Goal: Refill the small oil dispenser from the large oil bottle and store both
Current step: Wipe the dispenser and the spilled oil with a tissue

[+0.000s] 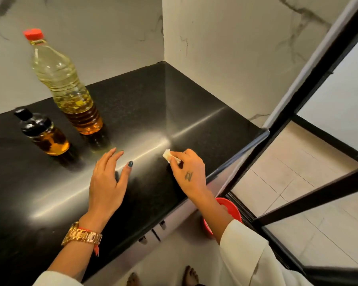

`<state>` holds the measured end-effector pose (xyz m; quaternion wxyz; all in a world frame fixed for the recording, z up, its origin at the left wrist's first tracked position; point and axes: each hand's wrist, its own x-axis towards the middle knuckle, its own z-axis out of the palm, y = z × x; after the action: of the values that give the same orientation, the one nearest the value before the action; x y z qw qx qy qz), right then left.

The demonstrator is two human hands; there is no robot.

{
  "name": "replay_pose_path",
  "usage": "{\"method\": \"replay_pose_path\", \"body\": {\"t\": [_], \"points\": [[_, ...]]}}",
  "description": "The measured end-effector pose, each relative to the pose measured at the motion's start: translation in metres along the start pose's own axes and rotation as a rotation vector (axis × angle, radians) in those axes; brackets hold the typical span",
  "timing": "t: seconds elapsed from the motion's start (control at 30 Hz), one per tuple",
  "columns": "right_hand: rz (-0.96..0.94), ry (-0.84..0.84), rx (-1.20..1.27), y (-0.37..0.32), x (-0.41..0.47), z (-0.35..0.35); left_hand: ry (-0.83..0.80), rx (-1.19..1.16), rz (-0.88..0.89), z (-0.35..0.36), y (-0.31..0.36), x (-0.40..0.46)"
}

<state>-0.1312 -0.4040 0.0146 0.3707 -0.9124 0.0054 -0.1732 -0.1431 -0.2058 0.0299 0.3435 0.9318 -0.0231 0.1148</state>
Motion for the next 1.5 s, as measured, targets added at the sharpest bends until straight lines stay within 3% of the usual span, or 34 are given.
{"method": "replay_pose_path", "body": {"t": [0.4,0.93,1.2,1.5], "points": [[0.244,0.32,0.145,0.082,-0.04,-0.063,-0.155,-0.035,0.182,0.073,0.079,0.009],[0.63,0.358,0.004,0.17,-0.107,-0.07,-0.39,-0.158,0.585,0.18,0.162,-0.025],[0.864,0.226,-0.025,0.248,-0.116,-0.032,-0.609,-0.068,0.517,0.252,0.133,-0.042],[0.919,0.176,-0.025,0.275,-0.117,-0.021,-0.65,-0.104,0.375,0.278,0.125,-0.048]]}}
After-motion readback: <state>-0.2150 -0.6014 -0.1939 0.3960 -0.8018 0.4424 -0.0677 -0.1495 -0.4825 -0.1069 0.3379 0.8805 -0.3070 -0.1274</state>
